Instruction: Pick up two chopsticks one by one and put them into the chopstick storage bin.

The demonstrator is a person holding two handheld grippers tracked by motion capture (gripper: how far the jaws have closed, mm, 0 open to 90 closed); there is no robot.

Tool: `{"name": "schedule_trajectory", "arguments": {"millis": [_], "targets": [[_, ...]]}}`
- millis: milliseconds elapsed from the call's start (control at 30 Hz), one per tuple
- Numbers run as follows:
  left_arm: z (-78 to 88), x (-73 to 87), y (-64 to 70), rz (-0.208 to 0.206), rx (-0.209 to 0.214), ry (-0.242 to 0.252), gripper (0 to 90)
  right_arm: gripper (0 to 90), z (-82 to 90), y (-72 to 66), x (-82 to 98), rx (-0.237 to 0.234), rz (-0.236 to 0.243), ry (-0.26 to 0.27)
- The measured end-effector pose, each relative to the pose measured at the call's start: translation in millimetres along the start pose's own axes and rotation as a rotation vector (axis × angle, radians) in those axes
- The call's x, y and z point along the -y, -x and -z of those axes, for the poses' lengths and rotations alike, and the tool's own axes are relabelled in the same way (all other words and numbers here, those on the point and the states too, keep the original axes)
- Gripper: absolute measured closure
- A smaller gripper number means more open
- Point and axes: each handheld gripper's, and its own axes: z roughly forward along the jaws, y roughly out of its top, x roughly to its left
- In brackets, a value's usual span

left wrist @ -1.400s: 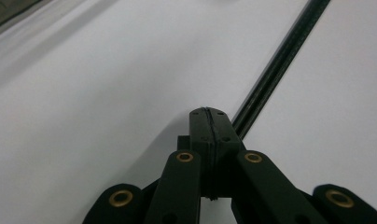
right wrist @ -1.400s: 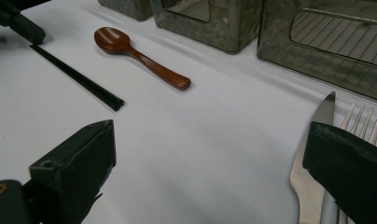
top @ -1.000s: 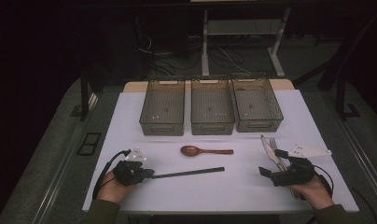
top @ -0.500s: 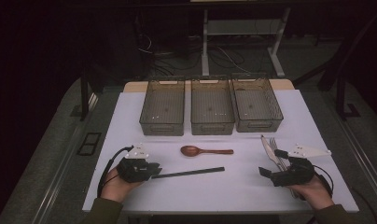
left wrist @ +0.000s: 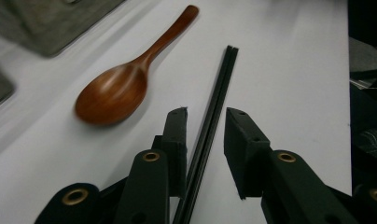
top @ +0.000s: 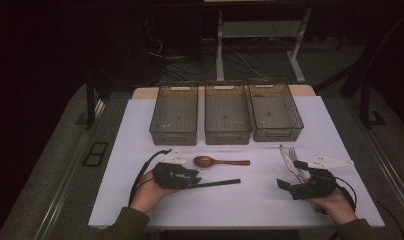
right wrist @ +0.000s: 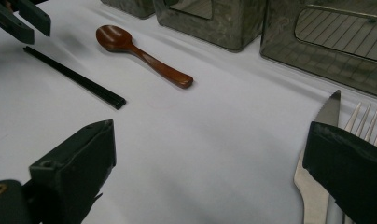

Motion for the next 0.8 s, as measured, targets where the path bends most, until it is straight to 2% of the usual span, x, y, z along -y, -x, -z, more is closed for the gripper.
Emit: {"name": "schedule_trajectory", "arguments": {"millis": [200,233,267,433,800], "targets": [[-25.0,-12.7,-2.2,-0.025,0.063,0.000,76.4,2.1,0.3,0.0,0.1,0.001,-0.004,0.000],[-25.0,-12.7,-2.2,-0.025,0.063,0.000,76.8,2.1,0.2,0.1,0.1,0.001,-0.003,0.001],[-32.1,-15.3,-2.2,-0.040,0.072,-0.011,76.9,2.1,0.0,0.2,0.2,0.001,0.000,0.001],[-42.2,-12.8,-4.5,-0.050,0.065,-0.051,78.2,2.1,0.3,0.0,0.4,-0.002,-0.003,-0.001],[-45.3,-7.4,-6.3,-0.052,0.055,-0.088,79.8,2.1,0.0,0.3,0.3,-0.001,0.003,0.001]]}}
